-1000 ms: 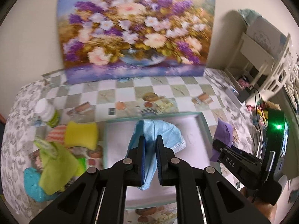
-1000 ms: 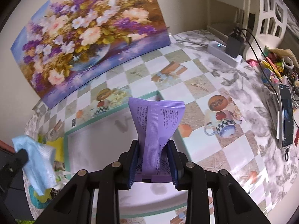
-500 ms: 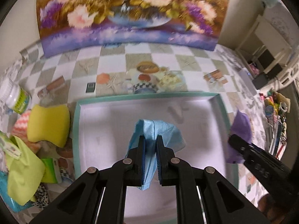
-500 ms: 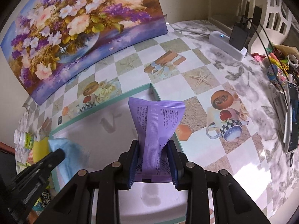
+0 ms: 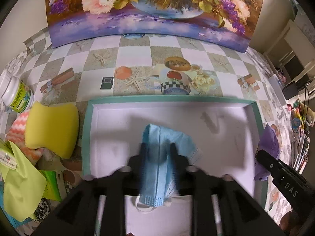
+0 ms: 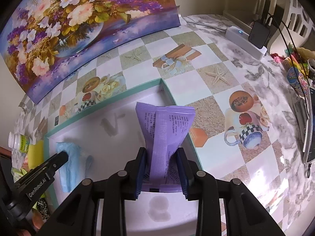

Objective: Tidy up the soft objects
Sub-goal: 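Carry both items over the white tray and open both grippers to drop them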

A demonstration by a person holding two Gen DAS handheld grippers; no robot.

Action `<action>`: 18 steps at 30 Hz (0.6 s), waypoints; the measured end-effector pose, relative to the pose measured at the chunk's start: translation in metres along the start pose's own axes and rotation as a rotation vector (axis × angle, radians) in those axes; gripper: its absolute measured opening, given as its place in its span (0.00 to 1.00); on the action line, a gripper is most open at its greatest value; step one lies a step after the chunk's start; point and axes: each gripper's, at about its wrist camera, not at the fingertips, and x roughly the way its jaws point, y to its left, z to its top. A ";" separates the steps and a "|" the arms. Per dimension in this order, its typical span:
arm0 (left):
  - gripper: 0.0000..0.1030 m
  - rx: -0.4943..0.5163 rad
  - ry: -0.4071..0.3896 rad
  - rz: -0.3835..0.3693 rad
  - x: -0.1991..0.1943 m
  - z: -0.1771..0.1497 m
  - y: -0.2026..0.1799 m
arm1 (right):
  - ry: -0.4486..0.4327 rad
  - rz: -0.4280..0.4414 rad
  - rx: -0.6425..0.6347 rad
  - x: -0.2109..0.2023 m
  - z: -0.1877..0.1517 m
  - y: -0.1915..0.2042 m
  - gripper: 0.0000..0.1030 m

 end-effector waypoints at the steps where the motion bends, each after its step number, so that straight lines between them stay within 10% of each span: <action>1: 0.53 -0.004 -0.009 -0.003 -0.004 0.001 0.000 | -0.004 -0.001 0.002 -0.002 0.001 0.000 0.37; 4: 0.64 -0.018 -0.045 -0.011 -0.018 0.006 0.003 | -0.023 0.004 -0.003 -0.013 0.004 0.002 0.54; 18: 0.87 -0.080 -0.144 0.022 -0.071 0.019 0.025 | -0.096 -0.041 -0.050 -0.063 0.010 0.015 0.59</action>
